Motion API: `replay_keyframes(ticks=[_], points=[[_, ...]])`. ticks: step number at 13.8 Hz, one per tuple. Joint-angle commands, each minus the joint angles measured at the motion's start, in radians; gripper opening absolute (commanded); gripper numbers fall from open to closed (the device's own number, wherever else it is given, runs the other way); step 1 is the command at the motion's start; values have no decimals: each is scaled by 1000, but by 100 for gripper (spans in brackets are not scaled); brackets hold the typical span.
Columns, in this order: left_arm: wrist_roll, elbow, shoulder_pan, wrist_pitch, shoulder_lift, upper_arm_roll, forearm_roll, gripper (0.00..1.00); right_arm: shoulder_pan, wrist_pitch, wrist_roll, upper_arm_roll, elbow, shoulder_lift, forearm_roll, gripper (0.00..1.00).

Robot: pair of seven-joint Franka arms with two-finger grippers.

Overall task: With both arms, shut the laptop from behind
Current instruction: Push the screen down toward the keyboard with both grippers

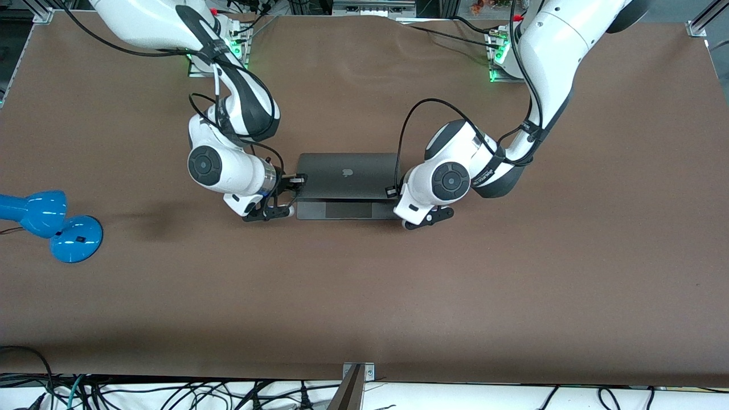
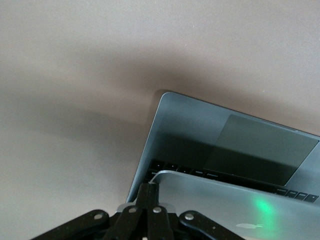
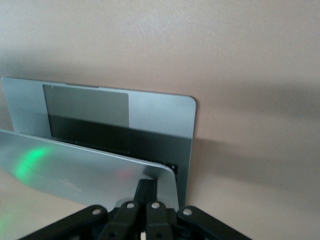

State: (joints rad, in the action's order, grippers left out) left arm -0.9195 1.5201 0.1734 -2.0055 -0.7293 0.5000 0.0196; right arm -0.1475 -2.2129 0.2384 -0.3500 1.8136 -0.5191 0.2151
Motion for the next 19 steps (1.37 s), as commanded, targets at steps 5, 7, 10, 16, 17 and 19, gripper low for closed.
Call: replay_keyframes(ticks=[5, 7, 10, 16, 17, 19], points=[[-15, -40, 26, -50, -51, -4, -29, 0, -52, -47, -19, 46, -86, -90, -13, 4], [-15, -41, 35, -70, -68, -11, -30, 0, -53, -47, -22, 51, -105, -108, -13, 4], [-13, -41, 76, -87, -76, -64, -27, 0, -53, -51, -73, 69, -125, -136, -11, 4], [-10, -55, 89, -113, -104, -84, -29, 0, -55, -103, -80, 72, -155, -194, -11, 4], [-10, -57, 89, -114, -111, -84, -29, 0, -58, -105, -82, 72, -160, -199, -11, 4], [-10, -55, 89, -121, -117, -87, -30, 0, -61, -106, -82, 72, -168, -208, -11, 4]])
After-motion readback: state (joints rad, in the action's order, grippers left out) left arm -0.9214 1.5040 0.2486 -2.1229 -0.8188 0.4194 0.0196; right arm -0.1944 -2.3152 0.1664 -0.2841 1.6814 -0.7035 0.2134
